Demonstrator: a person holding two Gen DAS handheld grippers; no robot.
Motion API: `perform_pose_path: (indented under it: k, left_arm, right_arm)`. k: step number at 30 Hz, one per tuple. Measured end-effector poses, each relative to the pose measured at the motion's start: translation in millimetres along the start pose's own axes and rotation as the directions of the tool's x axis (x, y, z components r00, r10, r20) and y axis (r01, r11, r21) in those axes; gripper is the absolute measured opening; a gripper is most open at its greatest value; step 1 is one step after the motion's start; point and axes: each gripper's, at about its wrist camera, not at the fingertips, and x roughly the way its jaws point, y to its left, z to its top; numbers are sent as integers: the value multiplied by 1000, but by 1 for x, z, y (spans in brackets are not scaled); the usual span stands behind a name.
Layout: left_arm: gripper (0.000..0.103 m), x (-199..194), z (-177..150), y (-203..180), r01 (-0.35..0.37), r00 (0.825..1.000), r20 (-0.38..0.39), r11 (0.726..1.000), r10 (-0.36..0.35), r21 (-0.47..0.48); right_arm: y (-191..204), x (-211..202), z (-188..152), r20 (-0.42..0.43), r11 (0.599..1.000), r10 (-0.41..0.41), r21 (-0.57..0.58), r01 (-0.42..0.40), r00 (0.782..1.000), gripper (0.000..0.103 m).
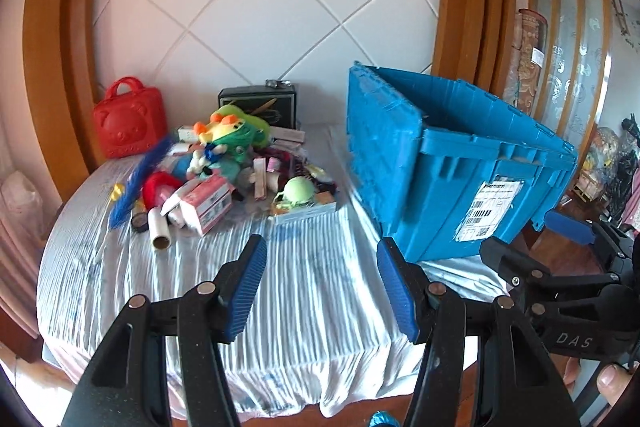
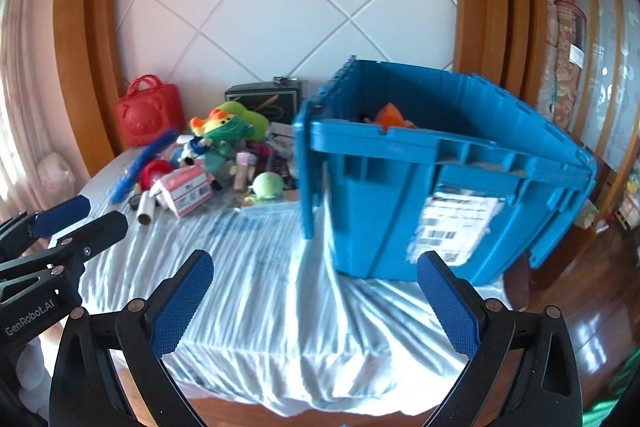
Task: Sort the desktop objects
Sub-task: 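Withdraw both tools from the crate back to the pile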
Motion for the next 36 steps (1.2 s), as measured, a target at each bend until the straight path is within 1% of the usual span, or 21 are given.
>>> perform_pose_path:
  k: [8, 12, 16, 19, 22, 25, 29, 32, 36]
  left_arm:
    - [57, -6, -12, 62, -65, 998, -12, 994, 64, -86]
    - [57, 3, -16, 91, -122, 992, -38, 983, 118, -138]
    - [57, 17, -18, 117, -187, 982, -67, 968, 178, -170]
    - [57, 33, -15, 136, -217, 975, -90, 957, 203, -195]
    - [57, 57, -8, 155, -262, 963, -119, 942, 241, -211]
    - [57, 82, 2, 175, -287, 955, -147, 931, 259, -224]
    - [57, 123, 11, 202, -340, 934, -194, 912, 300, -230]
    - [57, 156, 11, 228, -395, 908, -256, 884, 333, -251]
    - [57, 201, 4, 262, -444, 873, -344, 855, 345, -269]
  right_arm:
    - [57, 9, 5, -10, 997, 44, -68, -44, 999, 103]
    - [79, 24, 10, -25, 991, 79, -105, -81, 997, 103]
    - [93, 48, 15, -51, 986, 112, -116, -118, 992, 103]
    - [100, 72, 21, -75, 982, 136, -123, -145, 988, 103]
    - [107, 100, 30, -95, 976, 159, -135, -171, 983, 103]
    - [111, 137, 43, -127, 969, 187, -136, -204, 974, 103]
    - [114, 188, 59, -167, 964, 208, -131, -231, 964, 103]
    - [113, 228, 68, -199, 962, 216, -125, -243, 956, 103]
    - [111, 283, 72, -266, 969, 183, -116, -220, 946, 103]
